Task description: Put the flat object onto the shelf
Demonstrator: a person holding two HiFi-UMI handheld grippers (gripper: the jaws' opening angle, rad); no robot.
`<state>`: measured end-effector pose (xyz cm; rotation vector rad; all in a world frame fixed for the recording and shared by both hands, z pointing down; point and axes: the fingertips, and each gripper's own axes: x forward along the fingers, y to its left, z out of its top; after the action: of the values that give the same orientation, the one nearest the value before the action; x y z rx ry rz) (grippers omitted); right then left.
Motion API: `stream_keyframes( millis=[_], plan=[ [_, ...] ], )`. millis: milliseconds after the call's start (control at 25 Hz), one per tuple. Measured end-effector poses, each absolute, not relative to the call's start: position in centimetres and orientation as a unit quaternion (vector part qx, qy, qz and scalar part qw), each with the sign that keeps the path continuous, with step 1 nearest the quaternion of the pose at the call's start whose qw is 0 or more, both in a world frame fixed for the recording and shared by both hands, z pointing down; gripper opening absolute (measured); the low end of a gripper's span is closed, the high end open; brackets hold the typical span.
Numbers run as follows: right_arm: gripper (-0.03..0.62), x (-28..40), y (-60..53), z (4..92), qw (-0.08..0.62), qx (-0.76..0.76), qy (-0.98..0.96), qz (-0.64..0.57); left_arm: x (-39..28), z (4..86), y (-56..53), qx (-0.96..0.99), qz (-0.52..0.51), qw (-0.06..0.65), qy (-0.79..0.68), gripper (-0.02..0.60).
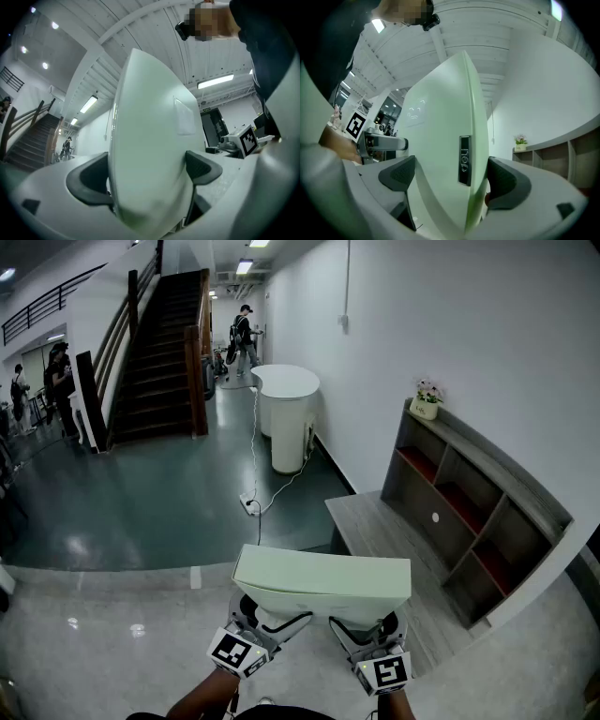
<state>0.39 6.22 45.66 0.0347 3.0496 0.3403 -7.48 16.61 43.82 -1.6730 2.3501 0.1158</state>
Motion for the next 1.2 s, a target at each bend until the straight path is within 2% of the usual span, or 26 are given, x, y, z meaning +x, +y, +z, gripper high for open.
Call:
stream_keyframes(
  millis=[400, 600, 1200],
  plan=[
    [0.476, 0.3, 6.5, 44.9, 0.067, 0.011, 0.989, 0.134, -7.4, 43.5, 17.4, -0.575, 0.047, 0.13, 0.806, 0.505],
    [0.476, 0.0, 7.8, 45.1, 0.04, 0.011, 0.992, 0.118, -7.7, 43.7, 18.4, -0.573, 0.047, 0.129, 0.808, 0.505],
    [0.477, -4.3, 12.9, 44.5, 0.047, 0.016, 0.991, 0.124, -11.7, 43.1, 23.6, -0.57, 0.053, 0.142, 0.807, 0.506]
  ],
)
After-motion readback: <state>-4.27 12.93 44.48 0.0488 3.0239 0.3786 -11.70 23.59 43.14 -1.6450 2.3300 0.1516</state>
